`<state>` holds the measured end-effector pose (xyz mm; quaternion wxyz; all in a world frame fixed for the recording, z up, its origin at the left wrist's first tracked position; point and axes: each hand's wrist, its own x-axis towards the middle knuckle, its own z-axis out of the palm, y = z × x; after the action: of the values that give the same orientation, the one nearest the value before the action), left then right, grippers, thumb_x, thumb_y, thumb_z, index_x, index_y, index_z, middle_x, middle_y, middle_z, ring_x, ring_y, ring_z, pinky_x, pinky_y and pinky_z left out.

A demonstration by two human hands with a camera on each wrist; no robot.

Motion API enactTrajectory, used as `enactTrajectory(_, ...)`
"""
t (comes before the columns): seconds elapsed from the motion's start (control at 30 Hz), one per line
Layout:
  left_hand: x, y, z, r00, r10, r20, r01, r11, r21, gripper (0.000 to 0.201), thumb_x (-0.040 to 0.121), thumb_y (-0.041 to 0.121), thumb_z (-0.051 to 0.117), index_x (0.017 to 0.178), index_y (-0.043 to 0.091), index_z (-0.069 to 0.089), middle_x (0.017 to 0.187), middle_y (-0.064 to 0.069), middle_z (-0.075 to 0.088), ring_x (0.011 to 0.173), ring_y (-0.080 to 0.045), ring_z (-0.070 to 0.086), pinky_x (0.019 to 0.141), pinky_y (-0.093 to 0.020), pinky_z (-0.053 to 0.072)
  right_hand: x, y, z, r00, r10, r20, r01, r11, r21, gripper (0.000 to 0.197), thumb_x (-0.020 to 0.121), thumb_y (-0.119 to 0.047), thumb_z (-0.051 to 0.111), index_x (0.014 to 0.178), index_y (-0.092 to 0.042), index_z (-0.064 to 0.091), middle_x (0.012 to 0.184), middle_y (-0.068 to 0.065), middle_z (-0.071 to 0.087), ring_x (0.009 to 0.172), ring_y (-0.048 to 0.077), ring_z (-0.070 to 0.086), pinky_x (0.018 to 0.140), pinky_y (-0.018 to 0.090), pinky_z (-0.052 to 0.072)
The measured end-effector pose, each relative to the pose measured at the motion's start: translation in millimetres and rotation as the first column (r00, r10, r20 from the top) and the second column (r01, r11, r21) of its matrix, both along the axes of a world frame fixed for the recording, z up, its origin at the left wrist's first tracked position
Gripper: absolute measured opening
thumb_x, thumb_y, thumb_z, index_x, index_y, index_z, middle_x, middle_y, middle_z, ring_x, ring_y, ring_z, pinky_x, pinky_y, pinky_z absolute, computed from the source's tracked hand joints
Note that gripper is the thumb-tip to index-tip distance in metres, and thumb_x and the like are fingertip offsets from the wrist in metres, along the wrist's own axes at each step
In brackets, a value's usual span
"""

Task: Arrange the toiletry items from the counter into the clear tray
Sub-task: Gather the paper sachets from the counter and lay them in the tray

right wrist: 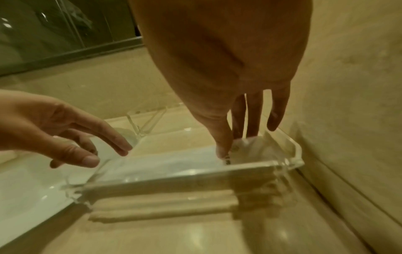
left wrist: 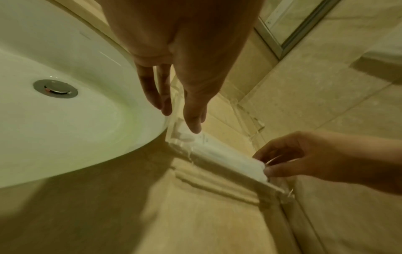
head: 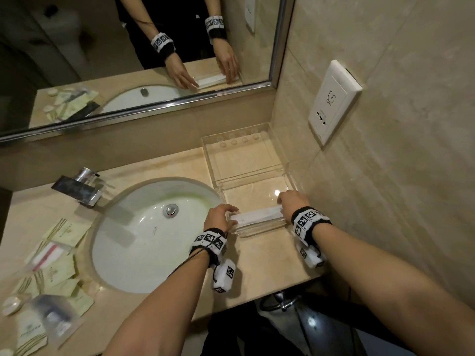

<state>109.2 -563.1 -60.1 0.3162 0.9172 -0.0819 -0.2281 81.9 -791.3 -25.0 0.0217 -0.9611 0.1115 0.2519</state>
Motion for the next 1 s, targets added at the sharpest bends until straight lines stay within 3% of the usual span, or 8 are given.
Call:
enactTrajectory(0.13, 1, 24, 25, 0.992, 0.124, 0.023, -0.119, 0.981, -0.155, 0.027, 0.078, 0.011, 0.075, 0.104, 0.017, 0.069, 0.103, -0.002, 0.069, 0.078, -0.02, 0.06, 0.077, -0.027, 0.049, 9, 18, 18, 0.986, -0.04, 0.163, 0.024, 0.995, 0.098, 0.031, 0.091, -0.014, 0.057, 0.121, -0.021, 0.058, 0.125, 0.005, 0.058, 0.118, 0.027, 0.053, 0.104, 0.043, 0.039)
enactTrajectory(0.23, -3, 57, 46, 0.97, 0.245, 0.011, -0.237, 0.95, -0.205, 0.019, 0.081, 0.01, 0.071, 0.099, 0.014, 0.069, 0.093, -0.002, 0.068, 0.071, -0.016, 0.059, 0.07, -0.022, 0.05, 23, 54, 37, 0.943, -0.088, 0.322, -0.027, 0.942, 0.335, 0.017, 0.091, -0.019, 0.061, 0.108, -0.02, 0.064, 0.115, 0.001, 0.065, 0.105, 0.023, 0.06, 0.093, 0.042, 0.048)
enactTrajectory(0.33, -15, 104, 63, 0.911, 0.412, 0.019, -0.4, 0.894, -0.203, 0.013, 0.082, 0.012, 0.069, 0.095, 0.013, 0.071, 0.082, 0.003, 0.066, 0.062, -0.006, 0.056, 0.066, -0.017, 0.048, 38, 110, 53, 0.917, -0.032, 0.398, -0.179, 0.859, 0.48, 0.014, 0.09, -0.024, 0.063, 0.102, -0.02, 0.066, 0.103, -0.004, 0.069, 0.091, 0.018, 0.064, 0.084, 0.041, 0.054)
enactTrajectory(0.5, -41, 196, 76, 0.807, 0.59, 0.033, -0.581, 0.802, -0.141, 0.009, 0.08, 0.015, 0.069, 0.089, 0.014, 0.072, 0.077, 0.001, 0.068, 0.066, -0.011, 0.058, 0.075, -0.027, 0.051, 52, 210, 67, 0.917, 0.099, 0.387, -0.332, 0.725, 0.603, 0.012, 0.089, -0.026, 0.065, 0.1, -0.021, 0.068, 0.094, -0.007, 0.07, 0.084, 0.015, 0.065, 0.081, 0.037, 0.055)
enactTrajectory(0.7, -79, 301, 79, 0.647, 0.762, 0.007, -0.755, 0.643, -0.131, 0.007, 0.082, 0.014, 0.069, 0.089, 0.015, 0.068, 0.066, 0.009, 0.059, 0.063, -0.008, 0.056, 0.065, -0.024, 0.047, 52, 321, 66, 0.9, 0.256, 0.354, -0.434, 0.618, 0.655, 0.013, 0.089, -0.022, 0.067, 0.1, -0.016, 0.068, 0.09, -0.005, 0.069, 0.079, 0.016, 0.064, 0.073, 0.029, 0.05)
enactTrajectory(0.77, -91, 334, 77, 0.598, 0.802, -0.02, -0.796, 0.59, -0.135, 0.009, 0.082, 0.012, 0.069, 0.091, 0.013, 0.067, 0.068, 0.008, 0.06, 0.064, -0.008, 0.057, 0.059, -0.017, 0.046, 51, 356, 62, 0.897, 0.287, 0.336, -0.442, 0.588, 0.677, 0.014, 0.089, -0.02, 0.067, 0.101, -0.014, 0.068, 0.088, -0.002, 0.07, 0.077, 0.016, 0.064, 0.073, 0.027, 0.049)
enactTrajectory(0.93, -110, 405, 61, 0.476, 0.88, -0.008, -0.874, 0.472, -0.116, 0.014, 0.08, 0.003, 0.063, 0.089, 0.011, 0.07, 0.086, 0.0, 0.069, 0.076, -0.012, 0.06, 0.055, -0.006, 0.042, 50, 438, 47, 0.902, 0.354, 0.249, -0.422, 0.593, 0.686, 0.017, 0.089, -0.023, 0.067, 0.103, -0.014, 0.067, 0.091, -0.002, 0.068, 0.082, 0.019, 0.066, 0.075, 0.027, 0.05)
enactTrajectory(1.0, -115, 428, 54, 0.436, 0.899, -0.048, -0.897, 0.43, -0.1, 0.012, 0.081, 0.006, 0.067, 0.09, 0.013, 0.068, 0.086, 0.0, 0.068, 0.076, -0.013, 0.06, 0.054, -0.012, 0.043, 48, 467, 37, 0.907, 0.365, 0.209, -0.403, 0.61, 0.683, 0.018, 0.088, -0.023, 0.067, 0.103, -0.013, 0.067, 0.092, -0.001, 0.068, 0.085, 0.021, 0.067, 0.081, 0.031, 0.053)
